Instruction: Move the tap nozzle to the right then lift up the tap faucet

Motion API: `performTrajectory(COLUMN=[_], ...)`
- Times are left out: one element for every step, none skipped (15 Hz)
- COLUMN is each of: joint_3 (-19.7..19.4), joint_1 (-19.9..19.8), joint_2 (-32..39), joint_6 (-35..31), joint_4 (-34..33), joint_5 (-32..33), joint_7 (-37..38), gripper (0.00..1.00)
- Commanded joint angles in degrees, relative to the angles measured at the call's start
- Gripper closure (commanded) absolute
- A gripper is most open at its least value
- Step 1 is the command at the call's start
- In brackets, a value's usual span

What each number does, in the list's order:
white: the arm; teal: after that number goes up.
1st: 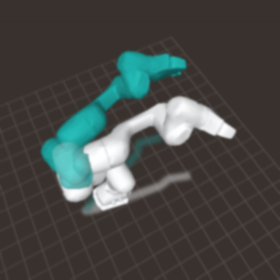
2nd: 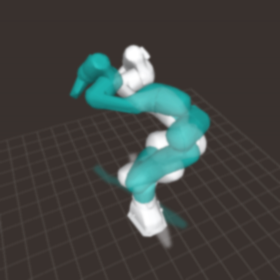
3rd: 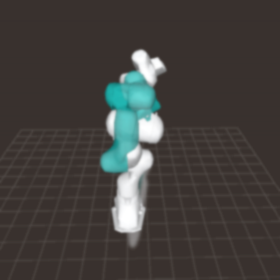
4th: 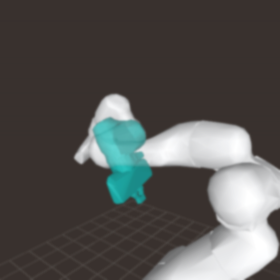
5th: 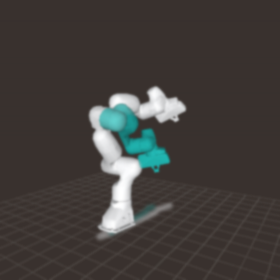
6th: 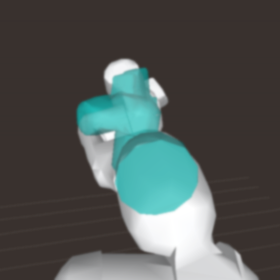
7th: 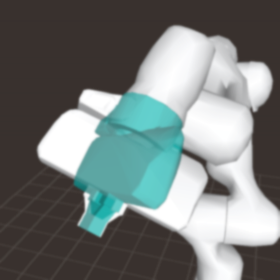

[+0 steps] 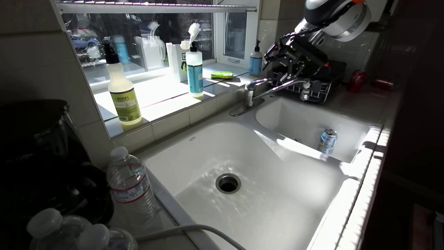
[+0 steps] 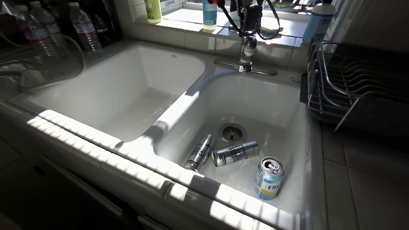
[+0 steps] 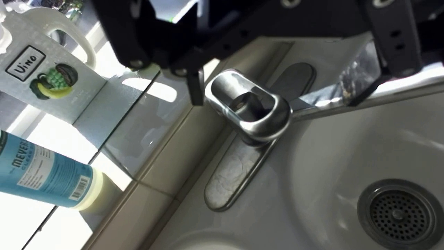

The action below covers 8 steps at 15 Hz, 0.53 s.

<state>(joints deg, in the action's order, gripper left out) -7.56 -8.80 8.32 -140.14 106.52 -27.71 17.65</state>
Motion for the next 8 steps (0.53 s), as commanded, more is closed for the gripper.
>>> performTrajectory(joint_3=[1.2, 1.3, 1.2, 1.1, 1.1, 1.1, 1.2, 1.2], joint_1=[-1.3, -1.4, -1.5, -1.5, -1.5, -1.6, -1.6, -1.6], joint_2=[2.2, 2.6, 3.1, 3.6, 4.1, 4.5, 4.9, 5.2], joint_6=[0.8, 0.8, 1.3, 1.4, 1.6, 1.7, 1.9, 2.1], joint_4=[-2.5, -2.9, -3.3, -3.6, -3.9, -4.1, -4.6, -4.9], joint_5=[-7.2, -8.6, -9.5, -10.2, -10.7, -11.1, -11.5, -11.9], joint_7=[-5.2, -6.1, -6.5, -6.9, -7.2, -7.5, -7.5, -7.5], gripper=[0.0, 0.0, 0.0, 0.0, 0.0, 0.0, 0.0, 0.0])
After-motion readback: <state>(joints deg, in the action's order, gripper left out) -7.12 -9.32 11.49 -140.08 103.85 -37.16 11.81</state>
